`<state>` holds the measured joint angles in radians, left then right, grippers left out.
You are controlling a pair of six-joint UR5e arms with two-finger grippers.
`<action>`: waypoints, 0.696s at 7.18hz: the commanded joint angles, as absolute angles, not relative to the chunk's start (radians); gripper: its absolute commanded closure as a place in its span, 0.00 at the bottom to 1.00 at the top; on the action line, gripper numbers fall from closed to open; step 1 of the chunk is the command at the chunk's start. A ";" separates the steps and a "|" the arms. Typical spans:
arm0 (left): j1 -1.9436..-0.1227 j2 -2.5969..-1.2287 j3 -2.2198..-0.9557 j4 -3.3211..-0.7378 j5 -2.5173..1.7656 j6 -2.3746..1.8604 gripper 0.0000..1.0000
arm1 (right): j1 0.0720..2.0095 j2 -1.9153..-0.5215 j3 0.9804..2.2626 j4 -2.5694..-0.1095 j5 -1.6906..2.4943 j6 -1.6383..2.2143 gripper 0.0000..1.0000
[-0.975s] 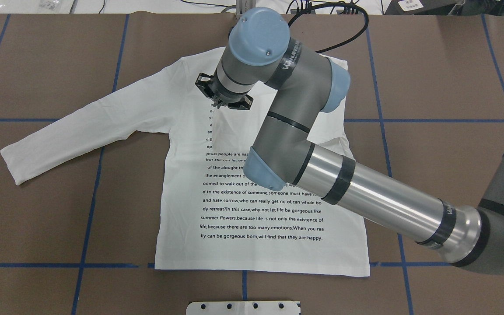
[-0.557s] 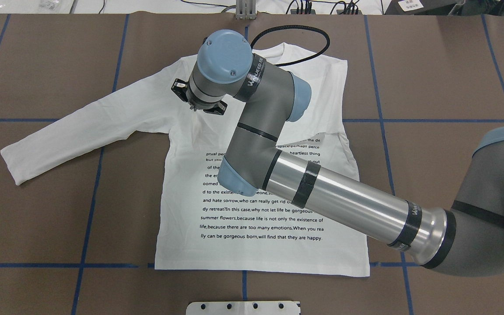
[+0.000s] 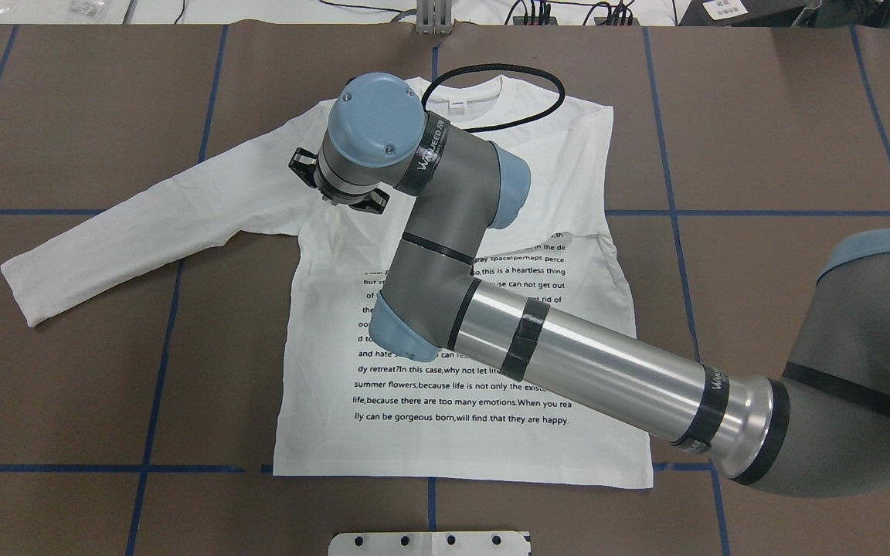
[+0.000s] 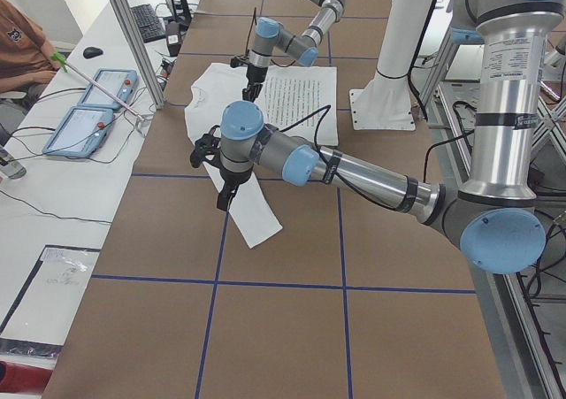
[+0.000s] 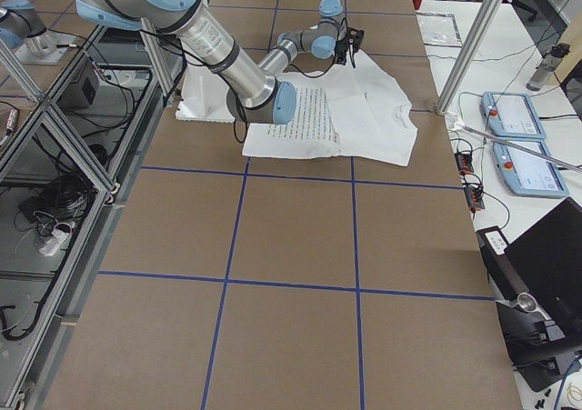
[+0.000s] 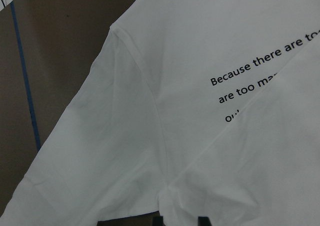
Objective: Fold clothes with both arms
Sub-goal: 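Grasp the shoulder and sleeve with the right gripper and fold inward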
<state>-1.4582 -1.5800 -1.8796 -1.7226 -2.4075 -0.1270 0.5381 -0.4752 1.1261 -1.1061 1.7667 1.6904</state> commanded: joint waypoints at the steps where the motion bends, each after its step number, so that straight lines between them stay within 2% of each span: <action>1: -1.404 -1.580 -1.871 -1.723 -2.399 -0.127 0.01 | 0.515 -0.454 1.117 -1.106 1.730 1.724 0.43; 2: -1.381 -1.580 -1.864 -1.723 -2.398 -0.129 0.01 | 0.518 -0.448 1.127 -1.108 1.730 1.733 0.03; 3: -1.379 -1.580 -1.823 -1.724 -2.405 -0.147 0.00 | 0.532 -0.481 1.172 -1.114 1.741 1.733 0.01; 5: -1.280 -1.630 -1.667 -1.823 -2.405 -0.279 0.06 | 0.630 -0.746 1.411 -1.120 1.877 1.721 0.00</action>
